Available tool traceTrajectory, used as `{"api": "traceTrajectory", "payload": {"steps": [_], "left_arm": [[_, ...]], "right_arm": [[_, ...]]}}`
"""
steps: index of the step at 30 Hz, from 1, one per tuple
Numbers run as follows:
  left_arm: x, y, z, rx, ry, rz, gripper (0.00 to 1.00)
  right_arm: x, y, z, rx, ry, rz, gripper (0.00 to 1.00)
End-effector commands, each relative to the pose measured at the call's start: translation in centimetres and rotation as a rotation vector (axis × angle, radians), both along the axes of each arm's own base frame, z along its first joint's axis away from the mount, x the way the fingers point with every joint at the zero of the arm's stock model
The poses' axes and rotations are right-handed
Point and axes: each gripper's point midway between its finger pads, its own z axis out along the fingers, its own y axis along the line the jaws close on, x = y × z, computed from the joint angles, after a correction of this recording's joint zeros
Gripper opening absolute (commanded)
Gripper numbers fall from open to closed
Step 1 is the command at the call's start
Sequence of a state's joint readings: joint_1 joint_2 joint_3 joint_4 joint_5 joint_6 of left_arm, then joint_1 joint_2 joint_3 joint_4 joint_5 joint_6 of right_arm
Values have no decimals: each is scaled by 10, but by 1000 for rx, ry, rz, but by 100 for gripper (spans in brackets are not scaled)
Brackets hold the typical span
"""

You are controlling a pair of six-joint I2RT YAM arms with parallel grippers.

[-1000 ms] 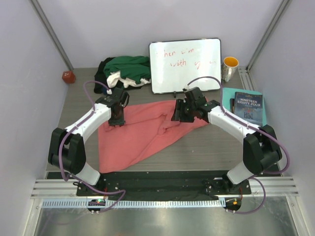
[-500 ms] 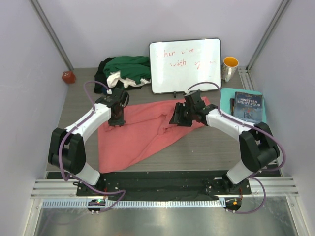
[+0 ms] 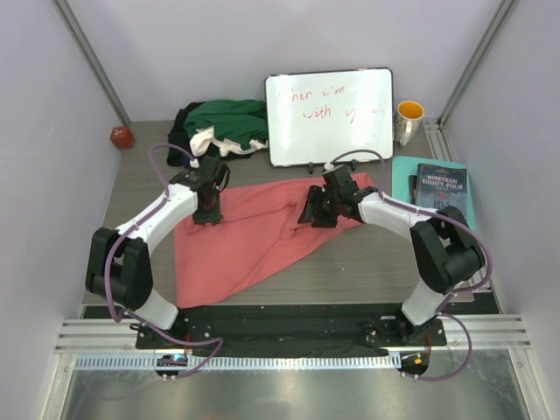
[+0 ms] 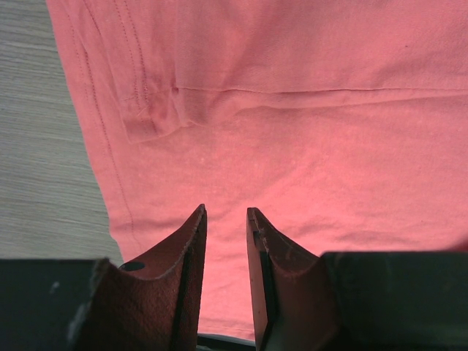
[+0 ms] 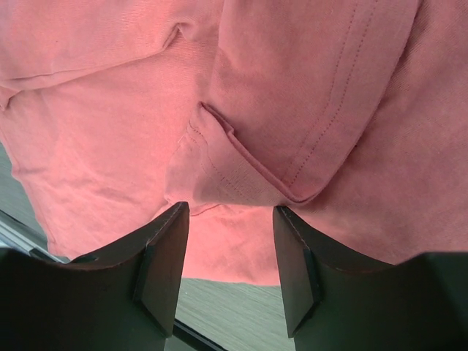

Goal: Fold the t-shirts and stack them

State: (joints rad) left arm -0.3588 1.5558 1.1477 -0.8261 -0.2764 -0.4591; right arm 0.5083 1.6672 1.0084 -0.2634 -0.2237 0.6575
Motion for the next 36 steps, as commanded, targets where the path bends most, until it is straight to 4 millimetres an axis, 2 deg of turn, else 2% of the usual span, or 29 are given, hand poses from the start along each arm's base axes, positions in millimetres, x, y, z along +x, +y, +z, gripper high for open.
{"api": "traceTrajectory", "payload": {"steps": [1,2,10,12,15,19,22,27,28,29,30,31,32,33,34,36], "left_arm": [[7,-2,2,-3,-19,-12,29],[7,-2,2,-3,-19,-12,29],[7,-2,1,-2,-17,-13,29],[6,-2,0,1,-15,-13,29],[6,-1,1,0,-17,-13,29],[6,-2,1,-3,-17,-14,29],[8,-3,2,-5,-21,-14,29],[5,-1,1,2,-18,-10,30],[5,0,2,4,-20,-8,30],[4,0,2,4,-20,-8,30],[5,0,2,3,-22,-8,30],[5,-1,3,1,-24,-8,30],[5,-1,2,-1,-22,-9,30],[6,-1,2,-3,-21,-10,30],[6,-3,3,-8,-23,-11,30],[7,-3,3,-10,-24,-12,30]], "right_arm": [[11,8,5,30,-24,1,54],[11,8,4,30,-25,5,50],[10,11,-5,25,-5,32,44],[11,10,-6,21,-6,31,40],[13,9,-3,15,-20,26,35],[14,8,3,12,-39,27,33],[14,5,6,-1,-48,24,37],[10,-2,11,-9,-54,-5,49],[10,-3,14,-9,-62,-16,51],[12,-7,25,6,-83,-55,52],[8,-11,24,17,-65,-85,53],[9,-7,41,104,-66,-129,54],[4,-12,36,147,-30,-178,54],[3,-12,40,201,-23,-212,55],[10,-8,53,272,-66,-238,54],[5,-13,60,324,-76,-306,54]]}}
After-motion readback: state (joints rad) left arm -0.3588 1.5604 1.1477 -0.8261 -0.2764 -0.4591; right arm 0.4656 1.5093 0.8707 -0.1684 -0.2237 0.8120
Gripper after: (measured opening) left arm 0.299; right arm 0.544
